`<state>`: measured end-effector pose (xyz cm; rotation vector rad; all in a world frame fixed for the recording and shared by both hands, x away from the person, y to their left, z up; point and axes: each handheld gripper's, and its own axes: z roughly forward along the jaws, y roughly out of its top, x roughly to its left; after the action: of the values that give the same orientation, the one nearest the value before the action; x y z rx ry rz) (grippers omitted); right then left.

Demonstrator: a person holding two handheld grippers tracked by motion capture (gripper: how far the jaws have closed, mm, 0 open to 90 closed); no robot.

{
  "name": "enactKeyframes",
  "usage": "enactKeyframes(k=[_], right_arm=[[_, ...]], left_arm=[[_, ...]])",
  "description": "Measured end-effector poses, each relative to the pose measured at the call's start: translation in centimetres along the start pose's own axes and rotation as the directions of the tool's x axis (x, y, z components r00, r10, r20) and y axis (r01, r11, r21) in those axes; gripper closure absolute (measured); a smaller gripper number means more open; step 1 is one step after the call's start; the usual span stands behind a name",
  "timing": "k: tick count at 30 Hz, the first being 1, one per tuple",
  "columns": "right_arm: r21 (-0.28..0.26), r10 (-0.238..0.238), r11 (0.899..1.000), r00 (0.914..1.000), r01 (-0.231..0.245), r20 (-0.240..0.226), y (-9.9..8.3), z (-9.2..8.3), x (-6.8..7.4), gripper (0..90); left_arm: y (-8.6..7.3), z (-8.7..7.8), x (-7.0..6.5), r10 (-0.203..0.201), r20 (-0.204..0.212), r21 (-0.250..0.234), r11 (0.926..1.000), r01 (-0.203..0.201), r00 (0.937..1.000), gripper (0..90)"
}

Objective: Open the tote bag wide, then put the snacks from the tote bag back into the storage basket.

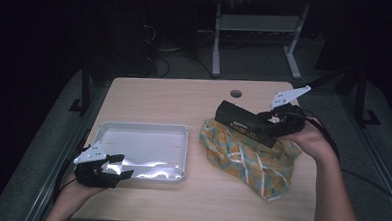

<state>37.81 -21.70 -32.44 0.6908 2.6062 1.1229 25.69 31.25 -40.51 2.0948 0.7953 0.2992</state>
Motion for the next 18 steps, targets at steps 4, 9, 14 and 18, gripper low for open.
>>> enactKeyframes(k=[4,9,14,18], right_arm=[[0.002,-0.024,1.000,0.9996,0.024,-0.012,1.1,0.7,0.2,42.6],[-0.012,-0.040,0.999,0.9982,0.039,-0.044,2.3,1.6,0.5,42.6],[-0.014,-0.071,0.997,0.9959,0.070,-0.056,3.7,2.7,1.0,42.6],[-0.009,-0.091,0.996,0.9931,0.091,-0.073,4.8,3.7,1.5,42.6]], left_arm=[[-0.6,-0.2,-0.3,-0.002,0.005,0.004,1.0000,0.002,1.0000,31.8],[-1.1,-0.5,-0.4,-0.011,0.004,-0.009,0.9999,0.011,0.9999,31.1],[-1.5,-0.8,-0.2,-0.012,-0.011,-0.011,0.9999,0.012,0.9999,30.6],[-1.8,-0.9,-0.2,-0.016,-0.025,-0.004,0.9999,0.016,0.9996,29.7]])
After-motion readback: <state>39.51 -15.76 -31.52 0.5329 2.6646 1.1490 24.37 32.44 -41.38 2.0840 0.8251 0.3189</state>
